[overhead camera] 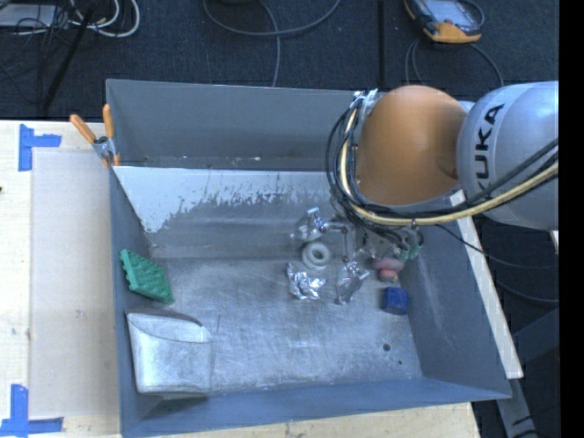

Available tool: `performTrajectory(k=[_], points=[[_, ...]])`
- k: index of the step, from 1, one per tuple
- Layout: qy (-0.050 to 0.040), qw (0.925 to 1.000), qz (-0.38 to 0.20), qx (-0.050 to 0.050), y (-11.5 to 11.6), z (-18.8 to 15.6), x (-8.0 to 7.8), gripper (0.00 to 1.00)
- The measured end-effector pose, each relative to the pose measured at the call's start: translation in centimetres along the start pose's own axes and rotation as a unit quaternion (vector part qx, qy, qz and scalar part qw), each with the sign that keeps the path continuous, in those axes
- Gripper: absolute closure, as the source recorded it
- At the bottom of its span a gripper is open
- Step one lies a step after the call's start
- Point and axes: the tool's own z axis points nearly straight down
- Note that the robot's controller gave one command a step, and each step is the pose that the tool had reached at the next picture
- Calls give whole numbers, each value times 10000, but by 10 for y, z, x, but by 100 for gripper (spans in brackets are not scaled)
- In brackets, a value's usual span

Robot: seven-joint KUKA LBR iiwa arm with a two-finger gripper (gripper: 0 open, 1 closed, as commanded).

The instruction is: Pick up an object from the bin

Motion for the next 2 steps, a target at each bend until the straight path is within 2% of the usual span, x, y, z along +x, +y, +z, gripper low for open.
performTrajectory(k=[1,2], points=[[34,9898,-1425,-38,-27,105,-6,0],[-10,9901,-1402,-23,-28,100,-8,100]])
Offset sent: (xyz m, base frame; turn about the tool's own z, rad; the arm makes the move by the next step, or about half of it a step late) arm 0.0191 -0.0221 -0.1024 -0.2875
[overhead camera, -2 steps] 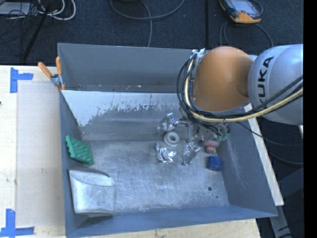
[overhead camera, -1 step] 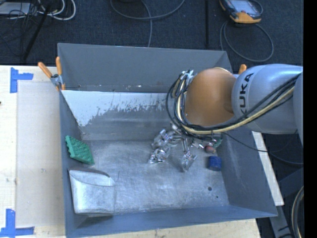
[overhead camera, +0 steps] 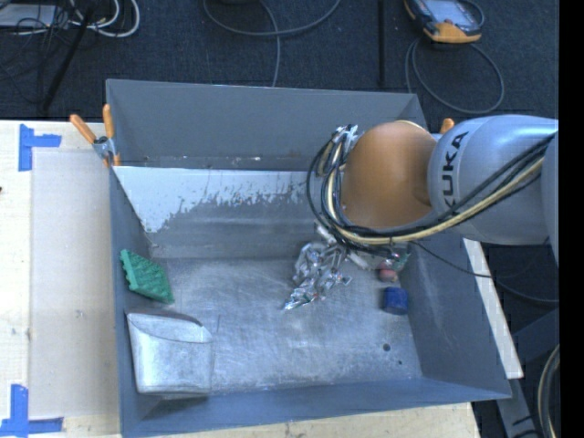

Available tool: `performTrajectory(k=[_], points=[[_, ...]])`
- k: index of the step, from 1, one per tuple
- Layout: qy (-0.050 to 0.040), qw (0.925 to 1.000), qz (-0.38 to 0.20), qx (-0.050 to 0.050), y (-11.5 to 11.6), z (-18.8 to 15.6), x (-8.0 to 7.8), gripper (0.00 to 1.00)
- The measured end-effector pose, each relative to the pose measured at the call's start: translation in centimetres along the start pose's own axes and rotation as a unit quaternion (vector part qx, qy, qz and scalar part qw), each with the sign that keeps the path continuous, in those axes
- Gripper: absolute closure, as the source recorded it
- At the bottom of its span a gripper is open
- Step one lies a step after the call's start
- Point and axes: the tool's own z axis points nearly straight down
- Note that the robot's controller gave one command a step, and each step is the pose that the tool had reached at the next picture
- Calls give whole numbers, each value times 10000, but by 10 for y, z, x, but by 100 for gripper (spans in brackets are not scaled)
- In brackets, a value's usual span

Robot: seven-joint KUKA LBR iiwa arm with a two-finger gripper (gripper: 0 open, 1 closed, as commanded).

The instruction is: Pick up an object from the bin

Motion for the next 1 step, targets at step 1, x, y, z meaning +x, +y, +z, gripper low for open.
performTrajectory(k=[1], points=[[-4,10000,-79,29,-22,-182,7,100]])
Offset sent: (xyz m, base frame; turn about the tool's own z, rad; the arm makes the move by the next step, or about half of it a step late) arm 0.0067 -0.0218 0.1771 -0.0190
